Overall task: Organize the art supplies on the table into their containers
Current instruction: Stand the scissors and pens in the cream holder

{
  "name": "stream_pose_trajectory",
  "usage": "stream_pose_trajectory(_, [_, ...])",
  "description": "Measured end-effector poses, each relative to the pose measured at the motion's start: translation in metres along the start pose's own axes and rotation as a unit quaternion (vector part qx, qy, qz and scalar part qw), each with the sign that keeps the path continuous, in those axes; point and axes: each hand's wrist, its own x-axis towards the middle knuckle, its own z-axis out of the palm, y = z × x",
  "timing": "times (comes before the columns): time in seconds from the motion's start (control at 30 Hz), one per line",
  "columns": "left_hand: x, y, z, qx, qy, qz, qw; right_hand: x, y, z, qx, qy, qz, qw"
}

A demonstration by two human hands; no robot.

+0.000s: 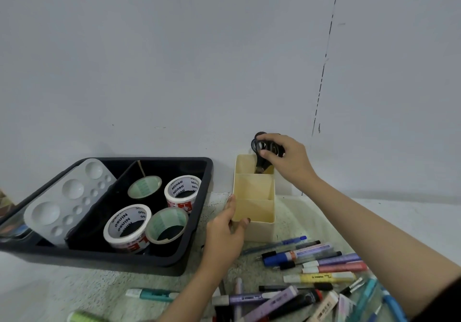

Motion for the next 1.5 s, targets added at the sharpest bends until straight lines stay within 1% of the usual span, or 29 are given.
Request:
stream_pose_trajectory(0.1, [-0.002, 0.001, 0.001, 0.009, 0.006, 0.01, 1.0, -0.002, 0.002, -0.001, -0.011, -0.005, 0.002, 1.0])
stream_pose_trajectory(0.23, [0.004, 0.013, 0.002, 0.061, 0.03, 0.071, 0.995, -0.008, 0.008, -0.003, -0.015, -0.028, 0.021, 0.999])
stream_pose_trajectory(0.37, [0.031, 0.032, 0.0, 0.055, 0.052, 0.102, 0.992, -0.013, 0.007, -0.003, -0.003, -0.033, 0.013, 0.999])
stream_pose_trajectory(0.43, [0.047, 0.043, -0.001, 0.054, 0.049, 0.107, 0.992, -0.014, 0.006, -0.006, 0.019, -0.032, 0.014, 0.999])
stream_pose_trajectory(0.5, [0.063, 0.052, -0.002, 0.06, 0.027, 0.105, 0.992, -0.012, 0.006, -0.008, 0.047, -0.035, 0.026, 0.998])
stream_pose_trajectory(0.57, [0.075, 0.057, -0.001, 0.094, 0.004, 0.121, 0.988, -0.009, 0.007, -0.01, 0.043, -0.051, 0.03, 0.997])
stream_pose_trajectory(0.67, [0.085, 0.055, 0.005, 0.173, 0.008, 0.161, 0.972, -0.006, 0.006, -0.014, 0.016, -0.075, 0.036, 0.996])
stream_pose_trajectory(0.7, [0.086, 0.052, 0.008, 0.199, 0.023, 0.157, 0.967, -0.006, 0.006, -0.015, 0.013, -0.079, 0.04, 0.996])
stream_pose_trajectory(0.77, [0.085, 0.05, 0.013, 0.257, 0.061, 0.114, 0.958, -0.006, 0.006, -0.016, 0.028, -0.073, 0.057, 0.995])
stream_pose_trajectory(0.8, [0.084, 0.05, 0.013, 0.275, 0.068, 0.093, 0.955, -0.006, 0.006, -0.017, 0.04, -0.063, 0.066, 0.995])
stream_pose_trajectory(0.87, [0.082, 0.05, 0.013, 0.268, 0.065, 0.08, 0.958, -0.005, 0.007, -0.019, 0.045, -0.035, 0.071, 0.996])
stream_pose_trajectory(0.93, [0.083, 0.051, 0.013, 0.229, 0.058, 0.085, 0.968, -0.004, 0.01, -0.02, 0.048, -0.008, 0.07, 0.996])
stream_pose_trajectory(1.0, [0.084, 0.054, 0.014, 0.19, 0.056, 0.073, 0.977, -0.003, 0.013, -0.02, 0.056, 0.006, 0.076, 0.996])
stream_pose_trajectory(1.07, [0.086, 0.056, 0.016, 0.144, 0.062, 0.047, 0.986, -0.003, 0.011, -0.018, 0.068, 0.002, 0.094, 0.993])
stream_pose_trajectory(1.13, [0.09, 0.057, 0.018, 0.099, 0.061, 0.032, 0.993, -0.003, 0.005, -0.016, 0.105, -0.012, 0.125, 0.987])
stream_pose_trajectory(1.2, [0.092, 0.057, 0.02, 0.075, 0.053, 0.039, 0.995, -0.002, -0.001, -0.016, 0.128, -0.021, 0.147, 0.981])
stream_pose_trajectory(1.3, [0.092, 0.058, 0.021, 0.044, 0.052, 0.057, 0.996, -0.002, -0.004, -0.016, 0.15, -0.036, 0.156, 0.976])
stream_pose_trajectory(1.33, [0.092, 0.059, 0.02, 0.04, 0.054, 0.065, 0.996, -0.002, -0.003, -0.016, 0.161, -0.042, 0.161, 0.973])
stream_pose_trajectory(1.4, [0.091, 0.06, 0.018, 0.076, 0.057, 0.078, 0.992, -0.003, -0.003, -0.015, 0.169, -0.048, 0.167, 0.97])
stream_pose_trajectory(1.5, [0.091, 0.061, 0.015, 0.156, 0.072, 0.071, 0.983, -0.003, -0.002, -0.012, 0.125, -0.027, 0.147, 0.981])
